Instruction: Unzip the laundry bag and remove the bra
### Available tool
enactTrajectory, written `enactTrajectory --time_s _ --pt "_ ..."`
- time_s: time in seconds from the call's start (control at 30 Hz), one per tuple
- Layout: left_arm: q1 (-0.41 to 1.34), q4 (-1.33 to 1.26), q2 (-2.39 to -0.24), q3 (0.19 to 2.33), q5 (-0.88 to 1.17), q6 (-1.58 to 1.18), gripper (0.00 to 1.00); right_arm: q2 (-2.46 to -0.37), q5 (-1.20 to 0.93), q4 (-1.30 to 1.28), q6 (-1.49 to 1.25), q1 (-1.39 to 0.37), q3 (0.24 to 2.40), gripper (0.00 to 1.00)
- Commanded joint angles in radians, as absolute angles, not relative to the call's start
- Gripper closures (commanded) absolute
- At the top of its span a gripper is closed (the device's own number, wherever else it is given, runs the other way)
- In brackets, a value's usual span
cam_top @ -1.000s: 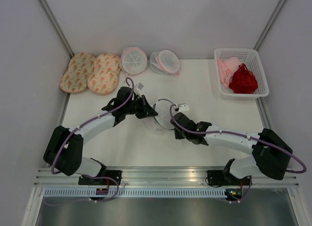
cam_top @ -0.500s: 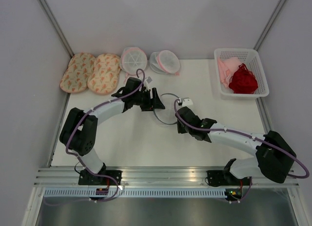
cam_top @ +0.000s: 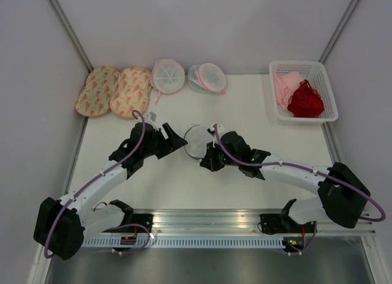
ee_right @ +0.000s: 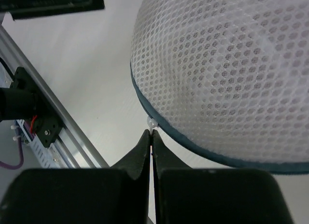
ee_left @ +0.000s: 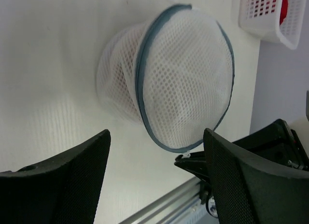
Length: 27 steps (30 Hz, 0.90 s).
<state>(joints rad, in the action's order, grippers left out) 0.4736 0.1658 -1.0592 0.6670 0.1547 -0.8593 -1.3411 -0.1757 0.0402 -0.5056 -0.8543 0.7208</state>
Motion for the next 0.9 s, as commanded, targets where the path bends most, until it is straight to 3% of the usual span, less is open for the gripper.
enactTrajectory --time_s 0.0,0.17,0.37,0.4,0.43,0.5,0.53,0.57,0.63,0.87 --pt "0.511 0.031 -1.095 0.589 0.296 -1.037 0.18 -1.396 -0.301 0.146 -0.497 -0.862 0.761 0.99" --pt "0.535 -0.217 -1.187 0.528 0.379 -1.129 0.18 -1.402 -0.272 0.123 -0.486 -0.885 0.782 1.00" --pt "0.581 -0.307 -1.321 0.554 0.364 -1.157 0.23 -1.373 -0.258 0.115 -0.486 -0.890 0.769 1.00" --pt "0.581 -0.322 -1.344 0.551 0.361 -1.158 0.27 -1.364 -0.259 0.115 -0.486 -0.890 0.767 1.00" --pt "0.581 -0.331 -1.351 0.551 0.356 -1.160 0.42 -1.359 -0.258 0.114 -0.486 -0.891 0.765 1.00" --pt "0.581 -0.350 -1.368 0.552 0.347 -1.158 0.63 -1.344 -0.247 0.092 -0.480 -0.891 0.764 1.00" --pt "0.581 -0.351 -1.371 0.555 0.342 -1.155 0.79 -1.339 -0.245 0.083 -0.477 -0.891 0.765 1.00" --pt "0.581 -0.338 -1.370 0.563 0.334 -1.146 0.85 -1.333 -0.238 0.059 -0.473 -0.891 0.767 0.99" --pt "0.580 -0.308 -1.364 0.575 0.319 -1.131 0.94 -1.325 -0.215 0.019 -0.463 -0.894 0.781 1.00" --pt "0.554 -0.235 -1.361 0.621 0.330 -1.023 0.98 -1.388 -0.092 -0.233 -0.436 -0.908 0.807 1.00"
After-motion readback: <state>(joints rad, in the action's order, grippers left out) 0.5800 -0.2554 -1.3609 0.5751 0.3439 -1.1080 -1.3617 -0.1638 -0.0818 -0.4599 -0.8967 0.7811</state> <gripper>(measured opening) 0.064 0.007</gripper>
